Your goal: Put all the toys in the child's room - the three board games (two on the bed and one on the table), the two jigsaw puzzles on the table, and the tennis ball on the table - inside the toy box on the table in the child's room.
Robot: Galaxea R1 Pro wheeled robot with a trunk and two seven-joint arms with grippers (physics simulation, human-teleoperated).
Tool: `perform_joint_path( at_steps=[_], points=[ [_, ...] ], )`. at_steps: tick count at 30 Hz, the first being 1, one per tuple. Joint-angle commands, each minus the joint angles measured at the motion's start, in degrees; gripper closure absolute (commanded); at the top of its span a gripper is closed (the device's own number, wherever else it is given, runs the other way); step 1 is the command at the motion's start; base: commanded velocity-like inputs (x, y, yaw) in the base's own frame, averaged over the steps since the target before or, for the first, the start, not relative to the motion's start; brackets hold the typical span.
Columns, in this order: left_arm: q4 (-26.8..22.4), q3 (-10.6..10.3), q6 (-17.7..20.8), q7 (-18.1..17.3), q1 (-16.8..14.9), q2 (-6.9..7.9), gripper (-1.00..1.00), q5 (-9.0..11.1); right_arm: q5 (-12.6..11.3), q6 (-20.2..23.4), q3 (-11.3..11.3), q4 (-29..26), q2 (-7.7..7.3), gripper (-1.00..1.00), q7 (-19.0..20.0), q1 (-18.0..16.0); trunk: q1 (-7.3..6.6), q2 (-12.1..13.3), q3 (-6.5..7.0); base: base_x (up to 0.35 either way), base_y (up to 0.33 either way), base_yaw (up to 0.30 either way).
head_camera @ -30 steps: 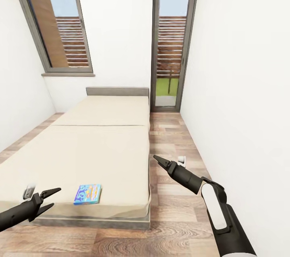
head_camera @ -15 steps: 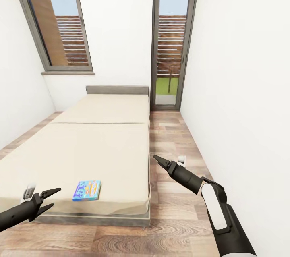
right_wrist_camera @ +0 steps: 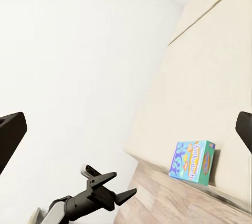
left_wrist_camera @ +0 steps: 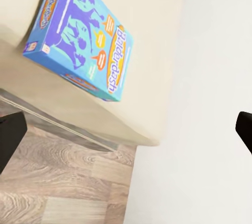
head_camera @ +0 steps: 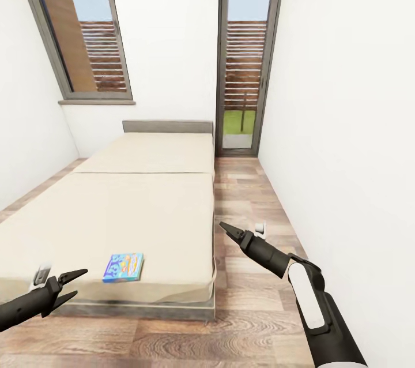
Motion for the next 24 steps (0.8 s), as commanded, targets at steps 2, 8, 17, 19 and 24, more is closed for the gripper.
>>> perform_joint_path(
  at_steps=[2,8,17,19,24],
  points=[
    [0.02,0.07,0.19,-0.30,-0.05,-0.02,-1.00,-0.21,-0.05,0.36,-0.15,0.00,0.07,-1.00,0.15,-0.04,0.44,-0.84,-0.42,0.000,0.000,0.000],
    [0.02,0.03,0.17,-0.35,-0.05,-0.03,-1.00,-0.22,-0.05,0.36,-0.15,0.00,0.07,-1.00,0.18,-0.04,1.75,-3.25,-1.49,0.000,0.000,0.000],
    [0.02,0.02,0.14,-0.36,-0.05,-0.03,-1.00,-0.25,0.00,0.29,-0.15,0.00,0.07,-1.00,0.35,-0.04,3.73,-6.86,-3.11,0.000,0.000,0.000],
    [0.02,0.02,0.11,-0.36,-0.05,-0.05,-1.00,-0.26,0.02,0.28,-0.15,0.00,0.07,-1.00,0.43,-0.04,4.17,-7.66,-3.47,0.000,0.000,0.000],
    [0.02,0.02,0.11,-0.36,-0.05,-0.04,-1.00,-0.27,-0.01,-0.14,-0.11,-0.04,0.02,-1.00,0.77,-0.04,5.27,-9.66,-4.37,0.000,0.000,0.000]
  ],
)
